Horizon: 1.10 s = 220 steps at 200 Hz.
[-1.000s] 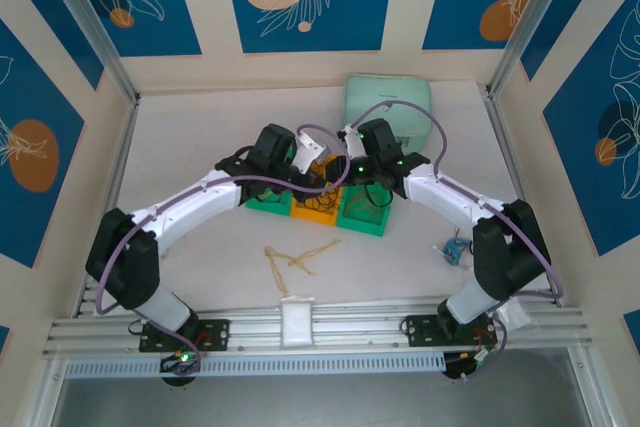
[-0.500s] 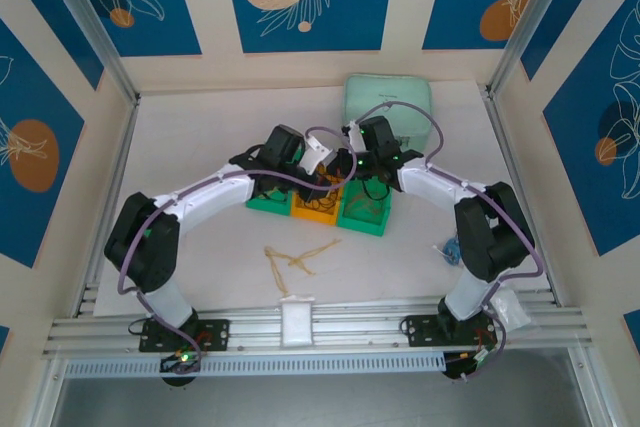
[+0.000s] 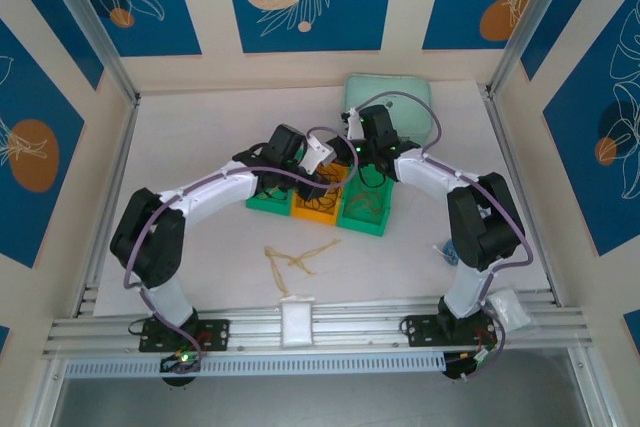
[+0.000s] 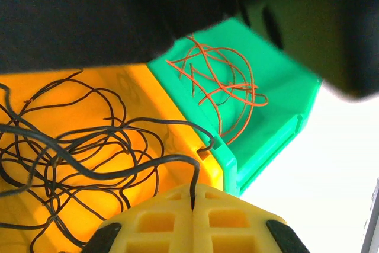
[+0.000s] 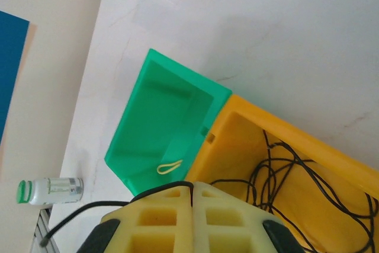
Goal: Untangle the cables
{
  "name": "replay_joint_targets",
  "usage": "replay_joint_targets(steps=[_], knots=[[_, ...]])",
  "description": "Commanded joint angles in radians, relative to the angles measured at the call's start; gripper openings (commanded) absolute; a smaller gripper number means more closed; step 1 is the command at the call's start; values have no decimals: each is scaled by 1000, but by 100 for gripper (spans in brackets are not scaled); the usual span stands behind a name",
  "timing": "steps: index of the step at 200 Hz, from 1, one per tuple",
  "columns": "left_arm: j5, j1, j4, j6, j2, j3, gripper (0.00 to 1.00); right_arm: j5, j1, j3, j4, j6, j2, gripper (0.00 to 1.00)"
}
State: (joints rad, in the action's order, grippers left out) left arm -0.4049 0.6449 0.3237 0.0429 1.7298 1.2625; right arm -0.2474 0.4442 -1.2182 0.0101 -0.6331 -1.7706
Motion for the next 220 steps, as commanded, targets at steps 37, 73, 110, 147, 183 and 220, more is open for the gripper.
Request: replay_joint_targets(steps=[37,73,110,147,183,220], knots=[[20,-12,43,-36,-64,19,0,-46,22,-29,-27,-40,47,0],[27,-11,44,-38,-76,11,0,-40,38,-24,-29,-49,70,0],[38,-14,49,-41,-100,2,0,-39,49,-51,-18,-49,97,0],[43,-16,55,-44,-123,-11,0,-24,65,-49,-1,-36,114,0],[33,-19,45,-43,-115,-24,0,3,65,-5,-5,-33,105,0],[6,-20,24,-29,-87,-29,0,11,54,18,-4,-25,62,0]])
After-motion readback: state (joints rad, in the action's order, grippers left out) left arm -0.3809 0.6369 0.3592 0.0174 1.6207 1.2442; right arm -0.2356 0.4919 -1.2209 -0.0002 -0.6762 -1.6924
